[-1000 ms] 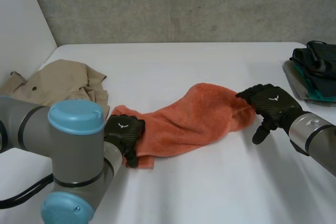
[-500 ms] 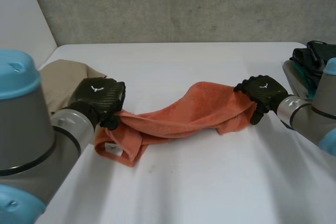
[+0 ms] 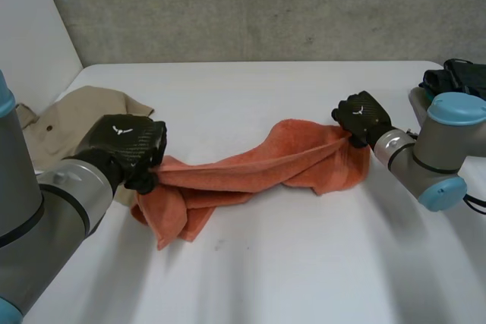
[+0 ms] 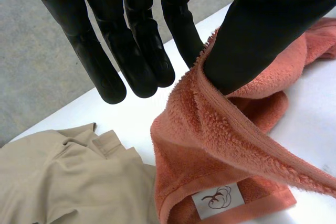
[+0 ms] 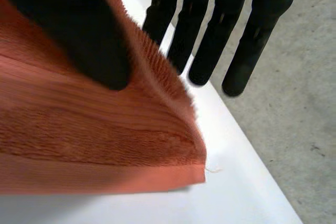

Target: Fold the laundry.

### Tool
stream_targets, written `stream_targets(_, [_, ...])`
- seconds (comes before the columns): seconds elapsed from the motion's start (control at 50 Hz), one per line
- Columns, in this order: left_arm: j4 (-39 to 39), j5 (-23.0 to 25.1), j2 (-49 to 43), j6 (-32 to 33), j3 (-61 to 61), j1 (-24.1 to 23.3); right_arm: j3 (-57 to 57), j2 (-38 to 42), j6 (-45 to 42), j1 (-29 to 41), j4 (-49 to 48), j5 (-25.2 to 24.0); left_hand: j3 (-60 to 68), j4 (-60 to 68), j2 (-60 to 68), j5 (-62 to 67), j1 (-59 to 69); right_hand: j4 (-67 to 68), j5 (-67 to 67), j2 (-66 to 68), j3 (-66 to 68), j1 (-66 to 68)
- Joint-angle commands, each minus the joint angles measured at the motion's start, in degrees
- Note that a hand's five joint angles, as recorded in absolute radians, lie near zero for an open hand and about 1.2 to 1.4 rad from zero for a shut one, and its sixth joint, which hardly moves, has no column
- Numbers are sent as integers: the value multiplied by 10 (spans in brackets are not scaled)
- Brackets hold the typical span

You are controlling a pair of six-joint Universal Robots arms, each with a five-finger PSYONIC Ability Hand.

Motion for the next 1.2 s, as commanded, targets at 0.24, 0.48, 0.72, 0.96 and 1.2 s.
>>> stream_targets(0.24, [-25,-4,14,38,125,83,16,-344,4,-86,292,-64,119,114,116,142,153,174,175,165,175,173])
stream_targets(0.48, [-70,44,-67,118,142,101,23,-369,-119,-83,567,-52,119,114,116,142,153,174,175,165,175,173])
stream_targets(0.72, [179,21,-251,137,409,116,-181,-204,-10,4,300,134,119,114,116,142,153,174,175,165,175,173])
stream_targets(0.96, [393,78,-220,83,481,120,-125,-269,146,13,-143,135,119,114,116,142,153,174,175,165,175,173])
stream_targets(1.2, [331,60,-116,90,186,136,13,-282,138,-9,-49,54,119,114,116,142,153,174,175,165,175,173])
